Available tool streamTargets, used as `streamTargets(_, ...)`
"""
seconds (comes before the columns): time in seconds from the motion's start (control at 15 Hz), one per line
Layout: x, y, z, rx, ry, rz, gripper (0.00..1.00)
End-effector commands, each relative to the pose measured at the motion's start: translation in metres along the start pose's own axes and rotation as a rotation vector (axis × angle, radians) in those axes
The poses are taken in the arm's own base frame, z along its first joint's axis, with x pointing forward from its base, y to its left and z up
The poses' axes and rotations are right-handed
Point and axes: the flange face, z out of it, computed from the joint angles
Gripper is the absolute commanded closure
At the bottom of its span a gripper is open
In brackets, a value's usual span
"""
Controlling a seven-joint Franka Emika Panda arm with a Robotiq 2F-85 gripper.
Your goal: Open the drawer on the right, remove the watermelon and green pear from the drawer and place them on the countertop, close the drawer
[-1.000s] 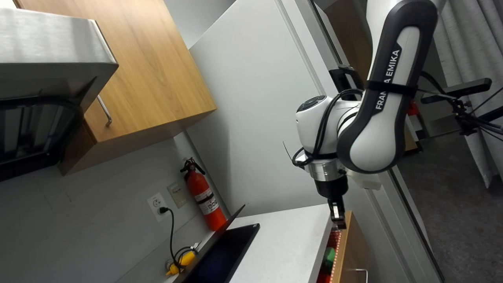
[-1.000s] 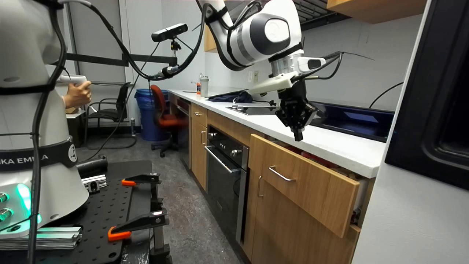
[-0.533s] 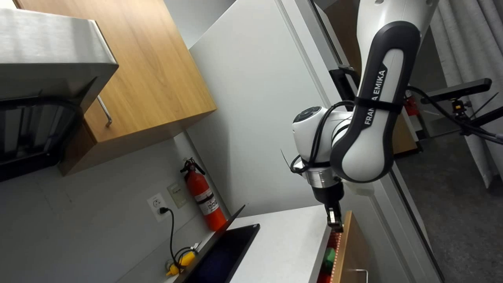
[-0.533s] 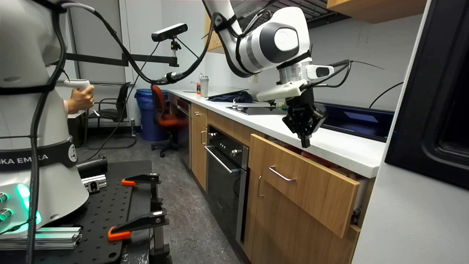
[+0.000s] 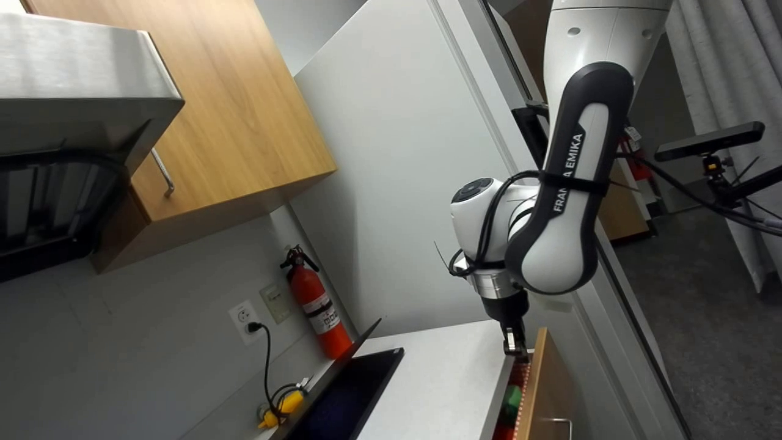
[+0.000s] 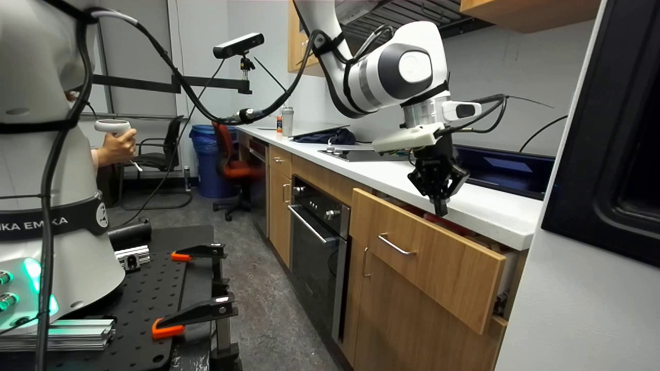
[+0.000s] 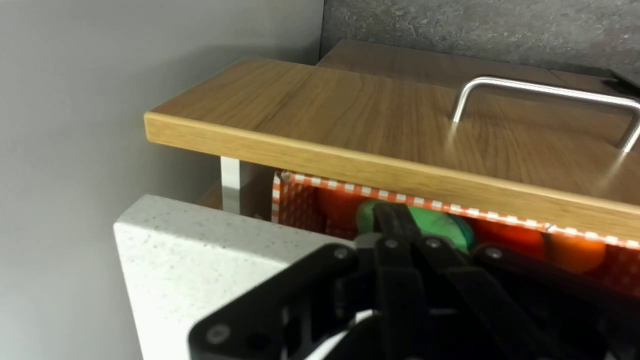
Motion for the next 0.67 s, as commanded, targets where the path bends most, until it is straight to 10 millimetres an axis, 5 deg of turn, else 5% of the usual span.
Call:
streamTargets(0.0,0.012,0.008,0.012,-0.011,0.019,0.023,1.00)
streamTargets(0.6,0.012,0.022,0.039,-0.016,-0.010,0.048,1.00)
